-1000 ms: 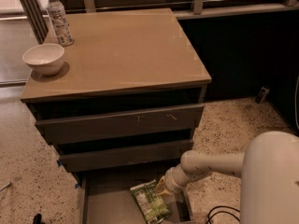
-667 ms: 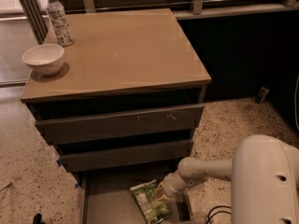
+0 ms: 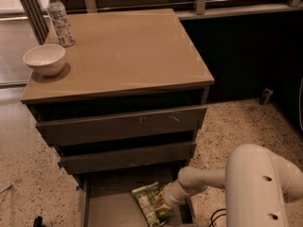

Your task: Pick green jalapeno chip bag from bottom drawer and place on counter

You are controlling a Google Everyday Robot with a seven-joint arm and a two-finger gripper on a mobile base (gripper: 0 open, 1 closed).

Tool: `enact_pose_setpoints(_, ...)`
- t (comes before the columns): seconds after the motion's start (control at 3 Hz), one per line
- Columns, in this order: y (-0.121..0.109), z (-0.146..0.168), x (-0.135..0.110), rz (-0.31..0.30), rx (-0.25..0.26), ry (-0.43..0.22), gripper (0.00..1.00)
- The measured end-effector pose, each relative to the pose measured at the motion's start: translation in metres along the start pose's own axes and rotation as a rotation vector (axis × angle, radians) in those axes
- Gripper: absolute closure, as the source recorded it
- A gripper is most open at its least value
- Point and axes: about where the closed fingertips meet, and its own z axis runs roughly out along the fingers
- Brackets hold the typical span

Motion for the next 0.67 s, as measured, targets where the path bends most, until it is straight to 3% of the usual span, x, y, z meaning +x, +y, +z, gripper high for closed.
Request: enact_pose_setpoints(0.67,0.0034,0.002,0.0024,0.003,-0.001,-0.002,0.43)
